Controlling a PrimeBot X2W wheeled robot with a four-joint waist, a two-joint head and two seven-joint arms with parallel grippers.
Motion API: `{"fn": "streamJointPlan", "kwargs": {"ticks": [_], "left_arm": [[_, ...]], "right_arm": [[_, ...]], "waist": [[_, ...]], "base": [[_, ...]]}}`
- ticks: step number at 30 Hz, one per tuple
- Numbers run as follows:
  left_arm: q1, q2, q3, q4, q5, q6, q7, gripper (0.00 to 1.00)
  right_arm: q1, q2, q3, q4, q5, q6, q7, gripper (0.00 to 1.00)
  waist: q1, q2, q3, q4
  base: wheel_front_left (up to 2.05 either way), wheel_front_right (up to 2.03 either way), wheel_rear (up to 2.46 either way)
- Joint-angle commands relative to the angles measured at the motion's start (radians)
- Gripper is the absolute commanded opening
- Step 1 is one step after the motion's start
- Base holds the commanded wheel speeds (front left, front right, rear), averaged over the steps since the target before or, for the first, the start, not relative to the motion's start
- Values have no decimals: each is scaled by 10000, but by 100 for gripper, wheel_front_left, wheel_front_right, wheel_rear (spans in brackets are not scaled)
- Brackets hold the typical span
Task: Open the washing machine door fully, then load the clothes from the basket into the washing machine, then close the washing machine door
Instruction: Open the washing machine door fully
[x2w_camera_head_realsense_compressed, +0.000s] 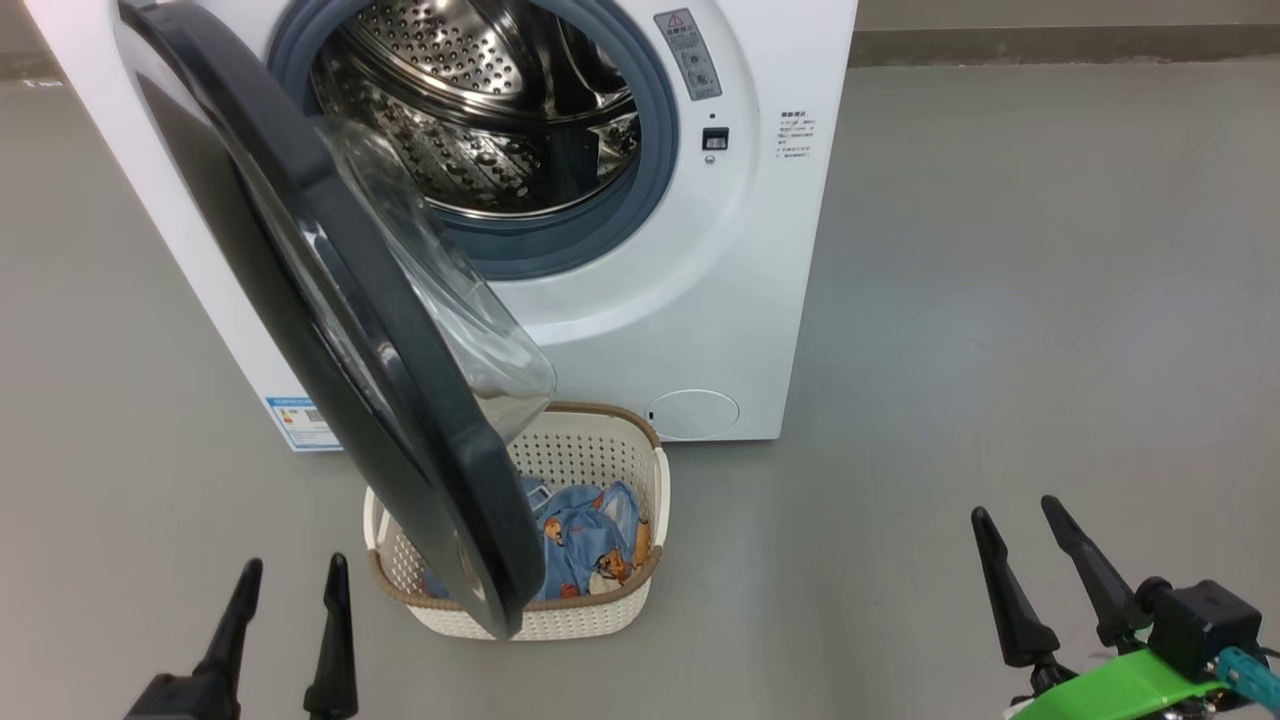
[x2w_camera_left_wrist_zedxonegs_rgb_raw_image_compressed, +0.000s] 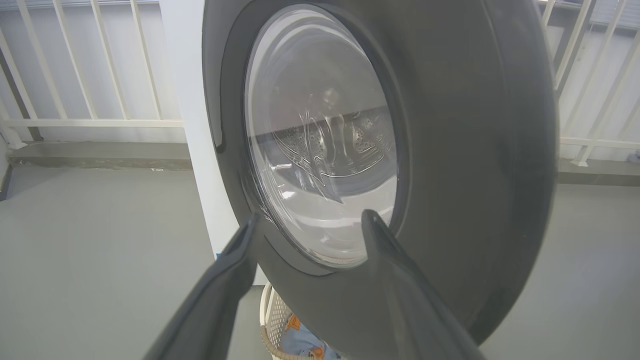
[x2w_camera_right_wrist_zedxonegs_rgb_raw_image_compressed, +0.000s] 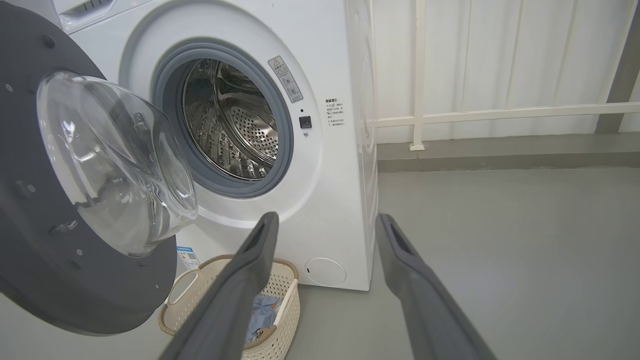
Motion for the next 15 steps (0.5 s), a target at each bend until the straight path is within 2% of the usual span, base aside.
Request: {"fn": "streamJointPlan", "kwargs": {"ticks": [1,15], "left_arm": [[-66,144,334,-314,-86,80,-65,100],[402,142,139,-505,-434,449,-65,100]], "right_arm": [[75,-3,102,-376,-245,16,-119,100],[751,461,-194,-601,-791,16,-120,100]], "waist": [[0,0,-25,12],[0,0,-73,76]], "base": [[0,0,0],[0,0,0]]}}
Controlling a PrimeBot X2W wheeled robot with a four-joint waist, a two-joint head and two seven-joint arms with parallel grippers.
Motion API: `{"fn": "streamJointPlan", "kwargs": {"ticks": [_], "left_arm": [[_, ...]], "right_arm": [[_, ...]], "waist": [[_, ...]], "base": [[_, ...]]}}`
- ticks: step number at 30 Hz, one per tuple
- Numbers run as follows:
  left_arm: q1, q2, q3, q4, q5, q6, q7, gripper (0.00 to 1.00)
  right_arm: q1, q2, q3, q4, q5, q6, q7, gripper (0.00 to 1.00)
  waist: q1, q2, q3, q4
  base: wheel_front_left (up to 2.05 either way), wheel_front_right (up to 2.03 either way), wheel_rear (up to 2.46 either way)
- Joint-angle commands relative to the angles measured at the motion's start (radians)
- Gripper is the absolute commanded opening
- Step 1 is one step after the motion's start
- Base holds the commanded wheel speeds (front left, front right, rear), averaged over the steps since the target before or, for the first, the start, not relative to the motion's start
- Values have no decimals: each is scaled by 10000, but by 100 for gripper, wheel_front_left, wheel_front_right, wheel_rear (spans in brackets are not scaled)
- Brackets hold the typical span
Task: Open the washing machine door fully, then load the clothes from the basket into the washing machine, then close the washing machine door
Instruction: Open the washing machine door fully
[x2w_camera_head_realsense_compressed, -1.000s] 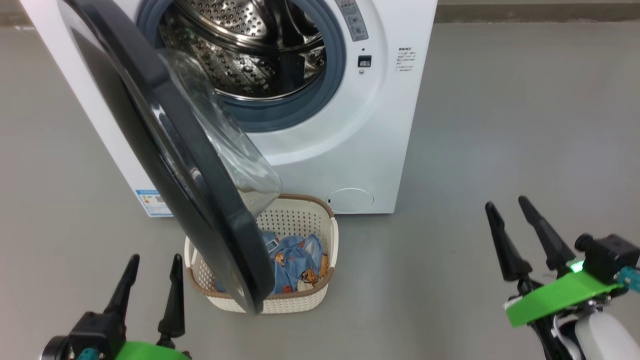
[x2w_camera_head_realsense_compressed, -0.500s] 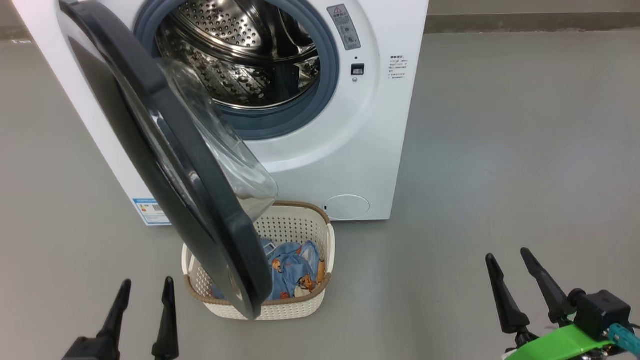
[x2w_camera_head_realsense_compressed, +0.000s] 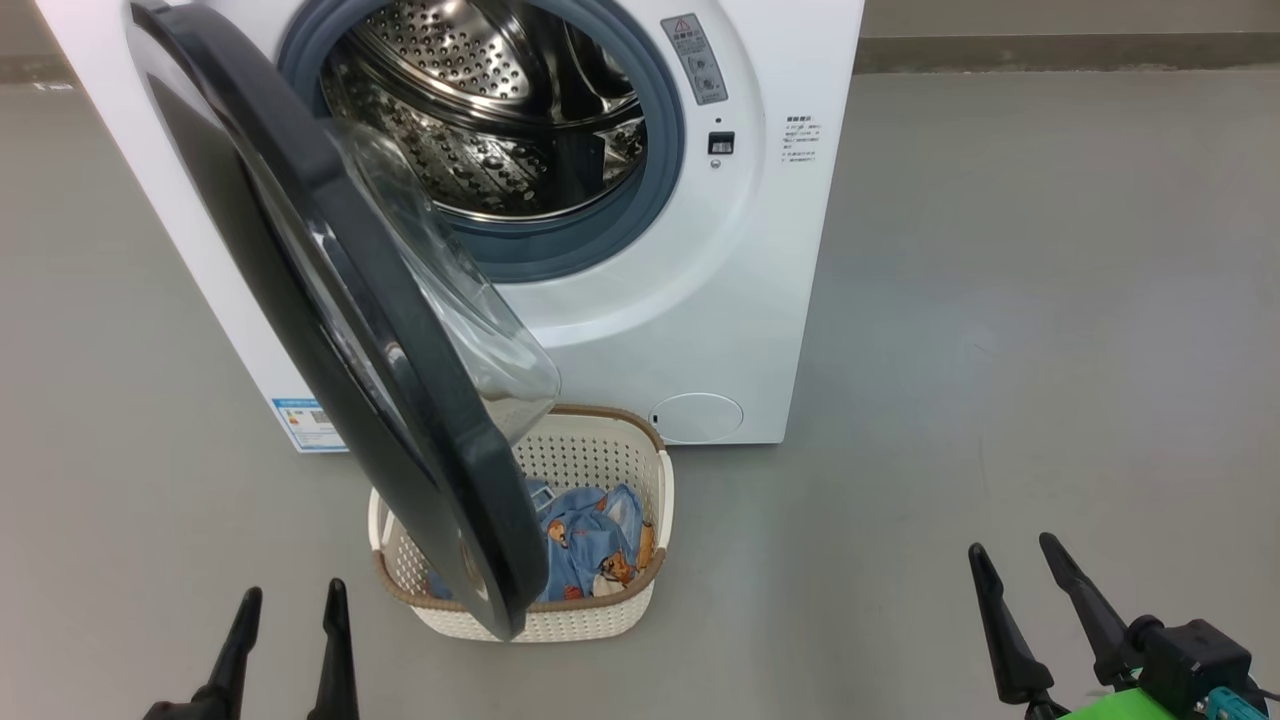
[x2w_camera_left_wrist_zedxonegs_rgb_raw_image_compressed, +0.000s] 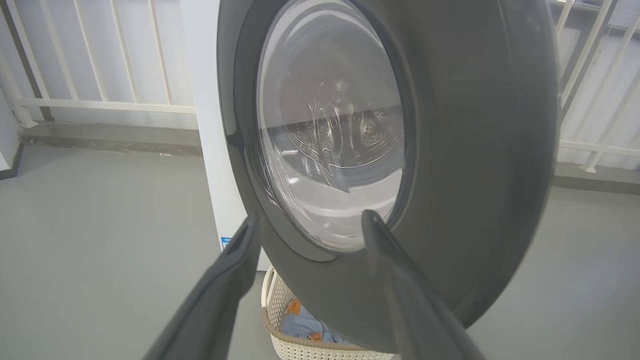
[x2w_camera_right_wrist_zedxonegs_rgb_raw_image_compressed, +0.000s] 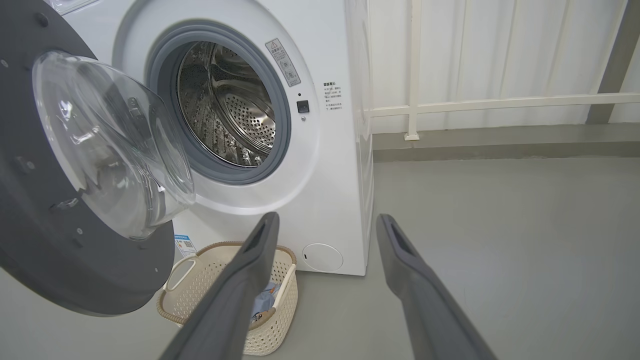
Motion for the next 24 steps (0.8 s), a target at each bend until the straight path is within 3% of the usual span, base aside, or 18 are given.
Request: {"fn": "streamJointPlan", "kwargs": {"ticks": [1,24], "left_arm": [[-154,127,286,-274,-27,95,-65,100],[-128,126,84,-129,-44,170,-65,100]], "right_arm": [[11,-69,177,-302,-167,16,-120,100],[132,25,275,67,-316,16,-120,100]], "waist": [[0,0,10,-1],[0,0,-57,62]], "base": [[0,0,0],[0,0,0]]}}
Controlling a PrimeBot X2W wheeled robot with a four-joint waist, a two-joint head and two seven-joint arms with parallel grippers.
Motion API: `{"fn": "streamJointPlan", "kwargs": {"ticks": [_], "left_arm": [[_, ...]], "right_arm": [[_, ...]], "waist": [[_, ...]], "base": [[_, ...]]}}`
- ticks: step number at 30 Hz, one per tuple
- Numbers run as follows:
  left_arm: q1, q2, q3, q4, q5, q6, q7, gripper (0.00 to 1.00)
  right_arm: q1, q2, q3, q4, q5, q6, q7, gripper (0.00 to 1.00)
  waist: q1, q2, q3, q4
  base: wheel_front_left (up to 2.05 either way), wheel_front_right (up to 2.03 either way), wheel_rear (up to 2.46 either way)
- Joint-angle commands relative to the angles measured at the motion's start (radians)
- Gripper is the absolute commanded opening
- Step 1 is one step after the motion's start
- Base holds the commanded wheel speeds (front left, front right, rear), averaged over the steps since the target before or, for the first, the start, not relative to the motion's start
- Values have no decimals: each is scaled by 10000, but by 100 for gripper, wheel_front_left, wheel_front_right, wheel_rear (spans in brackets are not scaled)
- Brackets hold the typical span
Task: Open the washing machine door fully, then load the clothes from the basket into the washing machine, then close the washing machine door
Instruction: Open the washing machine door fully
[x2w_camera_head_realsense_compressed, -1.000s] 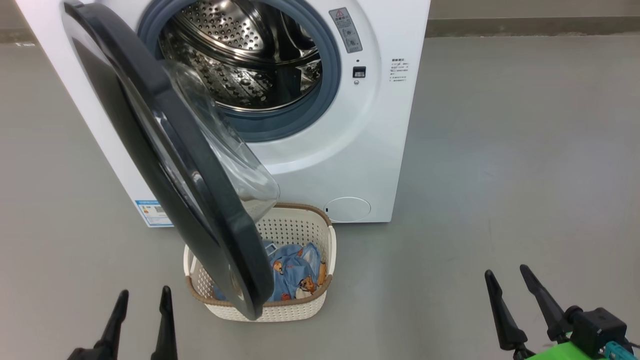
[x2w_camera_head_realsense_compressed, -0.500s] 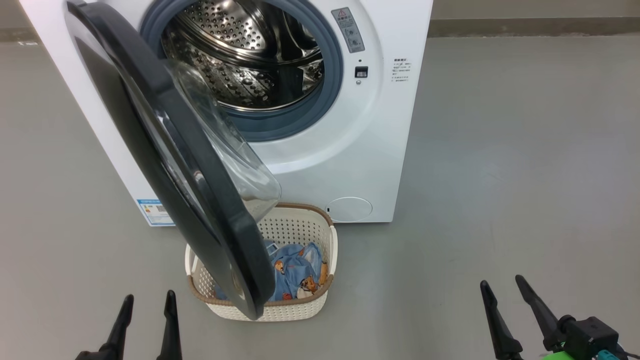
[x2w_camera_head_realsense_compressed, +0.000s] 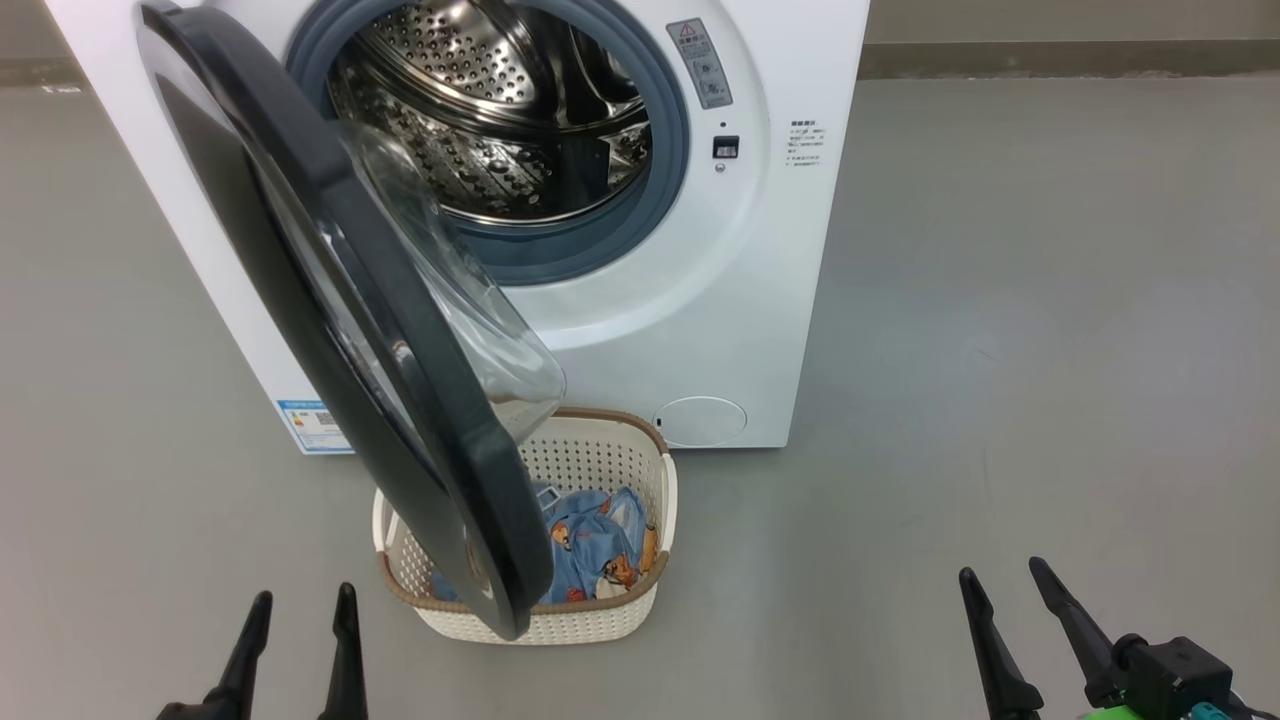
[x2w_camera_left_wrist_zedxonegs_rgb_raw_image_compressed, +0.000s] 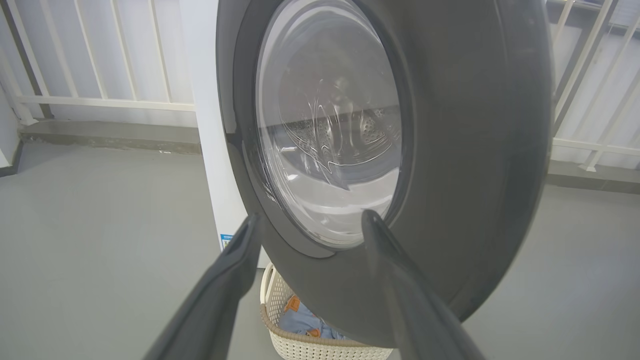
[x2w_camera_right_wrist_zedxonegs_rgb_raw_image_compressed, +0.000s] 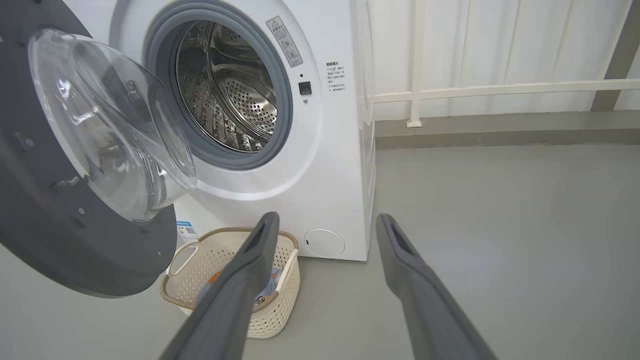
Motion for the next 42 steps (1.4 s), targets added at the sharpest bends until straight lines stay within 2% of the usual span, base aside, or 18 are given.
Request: {"fn": "streamJointPlan", "kwargs": {"ticks": [1,9,10,11,12,19,24,28,32,36,42], "left_arm": [[-147,124,288,-191,-13,9,-65,100],[-169,124,276,-148,-38,-10,-65,100],[-169,124,272,-125,-57,-13,-65,77],[-174,124,271,-114,-78,-14,-65,35],[-183,124,270,-111,-80,-18,-65,0],[-382,124,332,-567,-193,-51,-65,0],[-1073,124,562,-2092,-8,-169,-65,0],[-1890,194,347,-3608,240,-515,-65,0],[-2852,277,-378,-4747,520,-865,-57,0],[-3952,257,-1575,-5437,592,-1130,285,0],[-4813,171,-3621,-5270,276,-1263,775,0]], "right_arm": [[-57,-119,239,-197,-54,16,-120,100],[-75,-115,275,-159,-43,16,-120,100],[-84,-117,285,-149,-38,16,-120,100],[-97,-120,295,-141,-32,16,-120,100],[-111,-121,294,-135,-25,16,-120,100],[-136,-126,249,-121,1,16,-120,100],[-83,-152,128,-150,10,16,-120,100],[-38,-104,35,-167,-25,16,-120,100],[-21,-90,25,-132,-31,16,-120,100],[-73,-104,-3,-103,-42,16,-120,100],[-190,-171,140,-38,-82,16,-120,100]], "waist": [[0,-1,-4,7],[0,-1,-15,49],[0,-1,-14,50],[0,-1,-7,48],[0,-1,-1,47],[0,-1,16,71],[0,-1,-4,111],[0,-1,-25,124],[0,-1,-65,112],[0,-1,-99,105],[0,-1,-68,19]], "base": [[0,0,0],[0,0,0],[0,0,0],[0,0,0],[0,0,0],[0,0,0],[0,0,0],[0,0,0],[0,0,0],[0,0,0],[0,0,0]]}}
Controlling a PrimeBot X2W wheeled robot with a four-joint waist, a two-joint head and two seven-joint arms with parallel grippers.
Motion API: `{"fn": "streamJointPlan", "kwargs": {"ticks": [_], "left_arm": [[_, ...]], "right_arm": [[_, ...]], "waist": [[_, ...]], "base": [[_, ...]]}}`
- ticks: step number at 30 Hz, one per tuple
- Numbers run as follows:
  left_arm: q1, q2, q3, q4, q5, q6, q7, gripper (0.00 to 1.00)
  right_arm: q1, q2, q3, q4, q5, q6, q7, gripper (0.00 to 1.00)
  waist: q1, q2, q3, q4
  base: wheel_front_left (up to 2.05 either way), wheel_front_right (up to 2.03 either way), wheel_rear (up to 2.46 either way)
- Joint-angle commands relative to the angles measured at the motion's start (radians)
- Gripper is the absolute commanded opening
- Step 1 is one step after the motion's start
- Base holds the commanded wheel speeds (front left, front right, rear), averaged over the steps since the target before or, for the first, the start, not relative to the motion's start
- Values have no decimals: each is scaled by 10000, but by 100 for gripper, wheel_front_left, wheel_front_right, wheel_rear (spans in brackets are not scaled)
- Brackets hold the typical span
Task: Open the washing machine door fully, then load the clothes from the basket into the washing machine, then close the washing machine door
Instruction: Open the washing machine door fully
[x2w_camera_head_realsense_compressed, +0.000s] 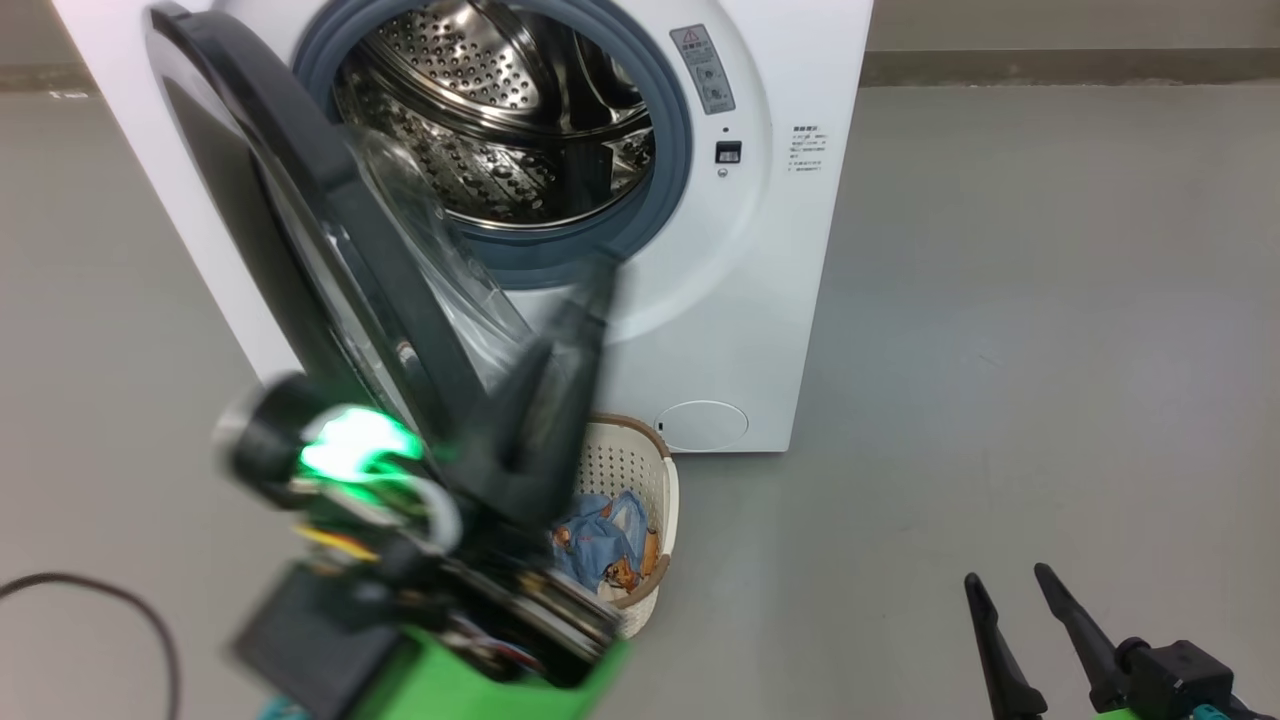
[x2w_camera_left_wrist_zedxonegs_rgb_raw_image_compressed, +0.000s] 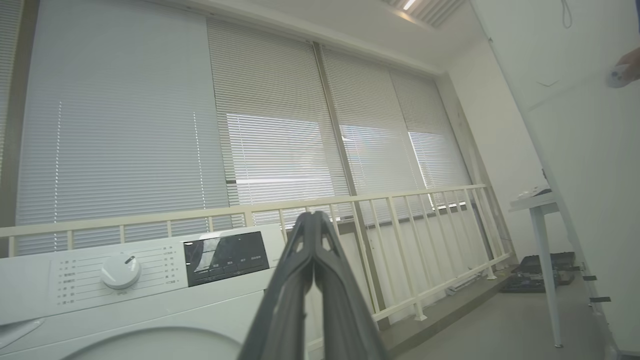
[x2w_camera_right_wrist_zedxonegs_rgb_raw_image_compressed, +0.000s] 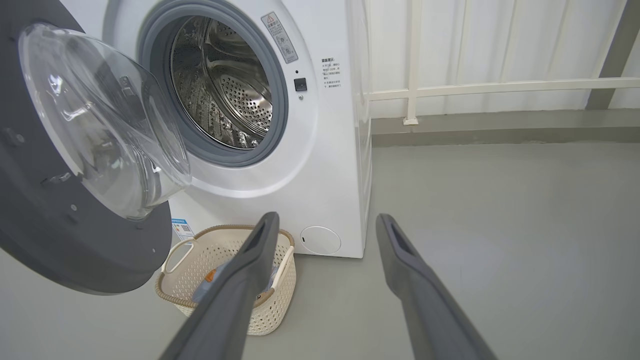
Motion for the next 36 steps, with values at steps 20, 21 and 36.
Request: {"fn": "streamJointPlan", "kwargs": {"ticks": [20,21,36], "left_arm": [[149,29,-3348,3276,-1579,775,-565,0],[210,29,-3349,3442,-1596,786,-594,0],[325,192,-2282,4841,-1584,1091,-758,0]], "right_arm": [[-442,-439,515,158,32,16,-120,100],[-456,-451,513,158,38,16,-120,100],[-506,-544,614,276,152,16,-120,100]], "waist": [[0,0,582,167],[0,0,627,199],[0,0,733,469]], "base": [[0,0,0],[0,0,0],[0,0,0]]}}
